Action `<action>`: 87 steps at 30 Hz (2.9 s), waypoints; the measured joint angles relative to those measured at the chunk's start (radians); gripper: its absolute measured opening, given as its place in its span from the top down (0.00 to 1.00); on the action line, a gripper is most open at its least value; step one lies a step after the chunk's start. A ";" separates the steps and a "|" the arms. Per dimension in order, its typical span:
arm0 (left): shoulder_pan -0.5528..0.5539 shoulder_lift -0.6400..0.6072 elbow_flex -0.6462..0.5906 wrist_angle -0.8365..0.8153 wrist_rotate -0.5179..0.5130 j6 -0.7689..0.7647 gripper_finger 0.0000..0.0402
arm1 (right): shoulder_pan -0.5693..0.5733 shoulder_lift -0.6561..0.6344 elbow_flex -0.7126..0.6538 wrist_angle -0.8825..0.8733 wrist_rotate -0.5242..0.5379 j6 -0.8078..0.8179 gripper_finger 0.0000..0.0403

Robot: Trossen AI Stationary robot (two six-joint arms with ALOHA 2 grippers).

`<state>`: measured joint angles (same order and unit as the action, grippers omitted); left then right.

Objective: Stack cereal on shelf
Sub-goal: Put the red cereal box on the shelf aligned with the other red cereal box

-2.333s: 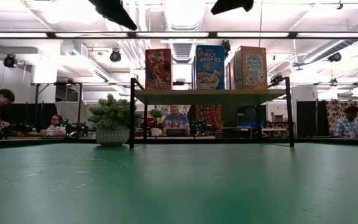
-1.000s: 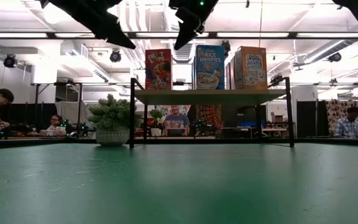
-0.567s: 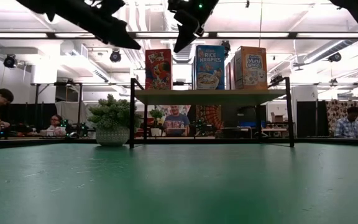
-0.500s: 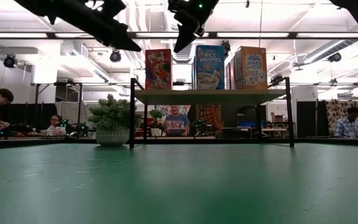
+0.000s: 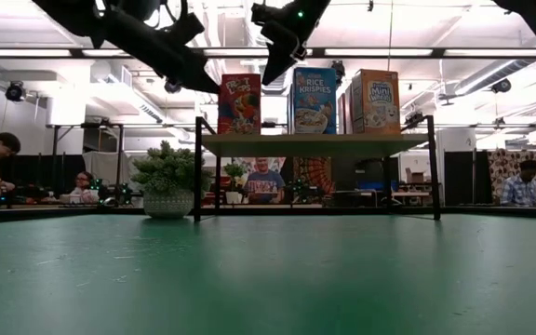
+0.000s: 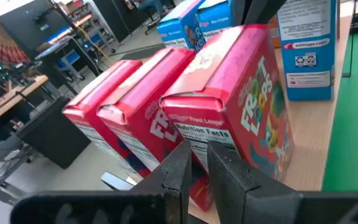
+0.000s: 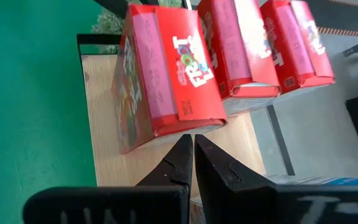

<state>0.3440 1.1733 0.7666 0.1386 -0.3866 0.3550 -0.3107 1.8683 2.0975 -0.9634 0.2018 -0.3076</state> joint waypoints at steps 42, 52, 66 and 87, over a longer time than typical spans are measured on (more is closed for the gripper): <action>-0.079 -0.059 0.024 -0.122 0.000 -0.141 0.91 | 0.001 0.000 -0.021 0.027 -0.055 0.011 0.98; -0.079 -0.070 0.024 -0.183 -0.077 -0.156 0.91 | 0.016 0.000 -0.021 0.027 -0.081 0.012 0.98; -0.093 -0.127 0.024 -0.196 -0.078 -0.192 0.91 | 0.016 0.000 -0.030 0.068 -0.080 0.018 0.98; -0.153 -0.194 0.024 -0.246 -0.078 -0.213 0.91 | 0.016 -0.012 -0.043 0.080 -0.061 0.017 0.98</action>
<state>0.1913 0.9791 0.7910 -0.1070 -0.4644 0.1417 -0.2947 1.8567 2.0541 -0.8838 0.1407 -0.2910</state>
